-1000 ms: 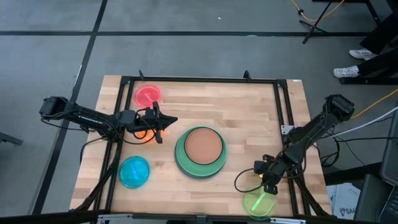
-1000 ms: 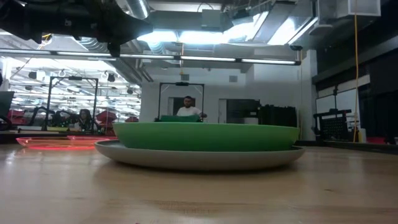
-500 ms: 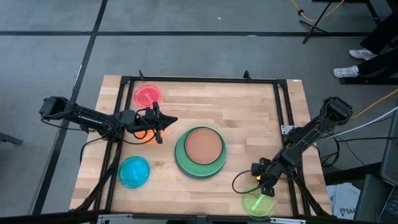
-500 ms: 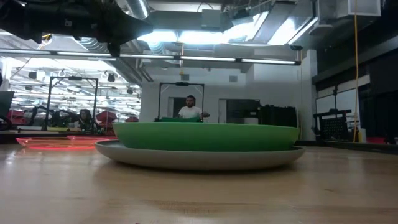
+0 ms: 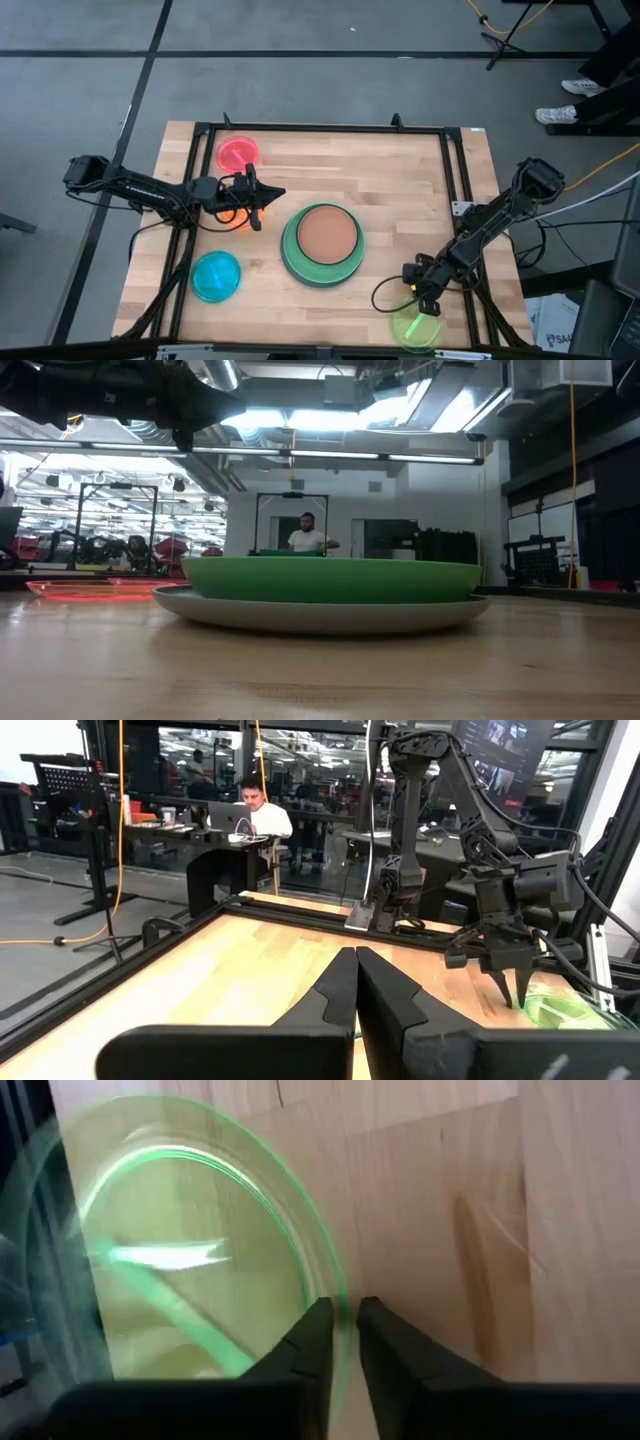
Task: Stack plastic plates
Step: Stack the light green plate on the top of the brown plate
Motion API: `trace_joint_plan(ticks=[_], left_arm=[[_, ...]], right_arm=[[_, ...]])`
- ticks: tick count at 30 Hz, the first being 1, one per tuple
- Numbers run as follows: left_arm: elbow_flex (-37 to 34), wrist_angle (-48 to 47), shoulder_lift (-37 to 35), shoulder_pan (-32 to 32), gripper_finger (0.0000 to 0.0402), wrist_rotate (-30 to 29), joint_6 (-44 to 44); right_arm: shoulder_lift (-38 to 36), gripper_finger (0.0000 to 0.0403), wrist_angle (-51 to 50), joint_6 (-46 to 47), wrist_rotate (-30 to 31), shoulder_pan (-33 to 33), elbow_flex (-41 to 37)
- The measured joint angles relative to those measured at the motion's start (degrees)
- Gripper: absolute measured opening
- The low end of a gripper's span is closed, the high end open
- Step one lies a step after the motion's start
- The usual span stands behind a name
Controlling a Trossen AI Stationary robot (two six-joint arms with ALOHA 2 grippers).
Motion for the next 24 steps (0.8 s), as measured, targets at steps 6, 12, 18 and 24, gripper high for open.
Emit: trace_joint_plan(ticks=[6, 12, 18, 24], left_arm=[[0.0, -0.02, 0.0, 0.0, 0.0, 0.0, 0.0], [0.0, -0.02, 0.0, 0.0, 0.0, -0.09, 0.0], [0.0, -0.02, 0.0, 0.0, 0.0, -0.12, 0.38], [0.0, -0.02, 0.0, 0.0, 0.0, -0.37, 0.39]], right_arm=[[0.08, 0.0005, 0.35, -3.39, -1.81, -1.31, -0.02], [-1.37, 0.0002, 0.02, -6.56, -3.42, -4.7, 0.03], [-5.37, 0.0001, 0.08, -11.54, -1.32, -7.91, 1.87], [-9.53, 0.0001, 0.18, -13.42, -0.98, -13.43, 2.69]])
